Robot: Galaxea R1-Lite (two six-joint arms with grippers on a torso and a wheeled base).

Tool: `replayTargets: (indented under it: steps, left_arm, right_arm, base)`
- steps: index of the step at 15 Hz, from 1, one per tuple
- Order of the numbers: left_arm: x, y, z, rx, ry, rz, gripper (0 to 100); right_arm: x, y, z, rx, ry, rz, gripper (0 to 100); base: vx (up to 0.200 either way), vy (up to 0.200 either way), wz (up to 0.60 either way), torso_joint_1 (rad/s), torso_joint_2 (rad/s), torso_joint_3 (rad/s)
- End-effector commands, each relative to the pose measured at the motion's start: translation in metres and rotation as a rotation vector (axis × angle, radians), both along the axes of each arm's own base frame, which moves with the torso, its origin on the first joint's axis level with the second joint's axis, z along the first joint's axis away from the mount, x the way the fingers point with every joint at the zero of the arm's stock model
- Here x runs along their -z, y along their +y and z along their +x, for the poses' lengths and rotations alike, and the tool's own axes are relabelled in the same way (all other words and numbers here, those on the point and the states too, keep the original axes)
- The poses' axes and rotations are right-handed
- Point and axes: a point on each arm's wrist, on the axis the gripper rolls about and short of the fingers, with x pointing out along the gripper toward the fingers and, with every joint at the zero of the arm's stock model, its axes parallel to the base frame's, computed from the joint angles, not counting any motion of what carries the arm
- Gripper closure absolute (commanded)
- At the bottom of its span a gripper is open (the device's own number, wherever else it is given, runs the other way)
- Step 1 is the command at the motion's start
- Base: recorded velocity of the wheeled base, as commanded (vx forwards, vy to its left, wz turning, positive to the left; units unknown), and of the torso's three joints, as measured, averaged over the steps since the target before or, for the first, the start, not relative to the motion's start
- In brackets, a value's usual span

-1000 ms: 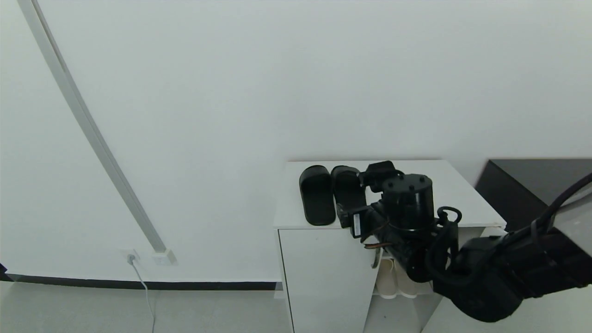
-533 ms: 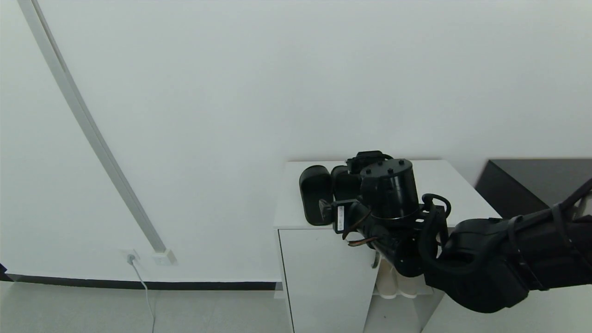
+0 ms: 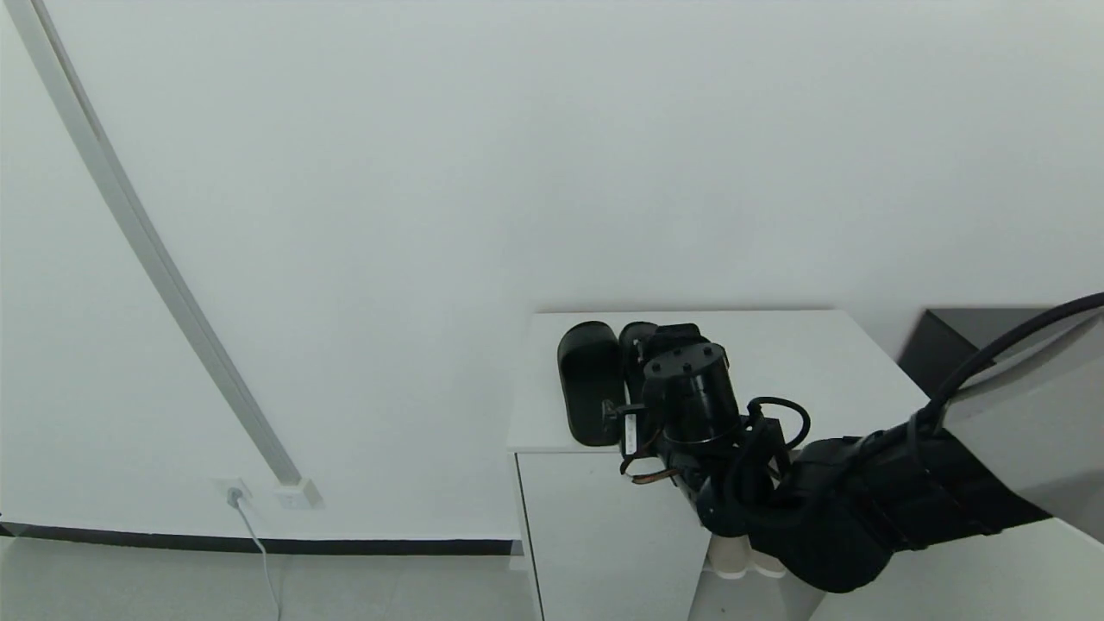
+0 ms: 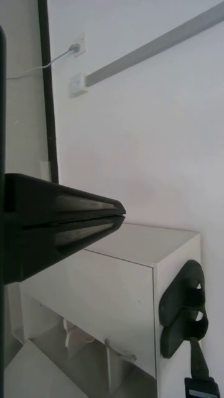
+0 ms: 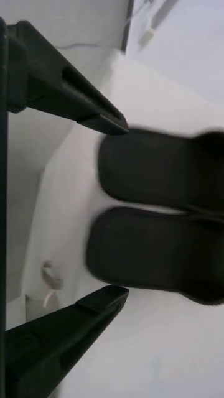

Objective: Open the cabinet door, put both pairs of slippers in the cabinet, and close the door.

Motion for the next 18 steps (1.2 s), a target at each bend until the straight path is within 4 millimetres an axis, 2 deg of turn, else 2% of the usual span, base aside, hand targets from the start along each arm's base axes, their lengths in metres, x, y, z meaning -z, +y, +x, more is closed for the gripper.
replayTargets:
  steps: [1, 3, 6, 8, 13, 18]
  left_arm:
    - [0.000, 0.000, 0.000, 0.000, 0.001, 0.000, 100]
    - [0.000, 0.000, 0.000, 0.000, 0.002, -0.002, 100]
    - [0.000, 0.000, 0.000, 0.000, 0.002, -0.002, 100]
    - [0.000, 0.000, 0.000, -0.002, 0.002, -0.003, 100]
    - [0.000, 0.000, 0.000, -0.002, 0.002, -0.005, 100]
    - [0.000, 0.000, 0.000, -0.003, 0.002, -0.006, 100]
  right_arm:
    - [0.027, 0.006, 0.007, 0.003, 0.027, -0.031, 0]
    - [0.037, 0.011, 0.012, 0.005, 0.020, -0.021, 0]
    - [0.056, 0.019, 0.045, 0.044, -0.010, 0.003, 0]
    - [0.056, 0.021, 0.063, 0.063, -0.037, 0.009, 0]
    - [0.057, 0.025, 0.095, 0.080, -0.088, -0.009, 0]
    - [0.056, 0.028, 0.110, 0.091, -0.105, -0.001, 0]
  base:
    - [0.200, 0.000, 0.00, 0.012, 0.00, -0.002]
    - [0.100, 0.000, 0.00, 0.006, 0.00, 0.001]
    - [0.000, 0.000, 0.00, 0.000, 0.00, 0.000]
    - [0.000, 0.000, 0.00, 0.000, 0.00, 0.000]
    - [0.000, 0.000, 0.00, 0.000, 0.00, 0.000]
    - [0.000, 0.000, 0.00, 0.000, 0.00, 0.000]
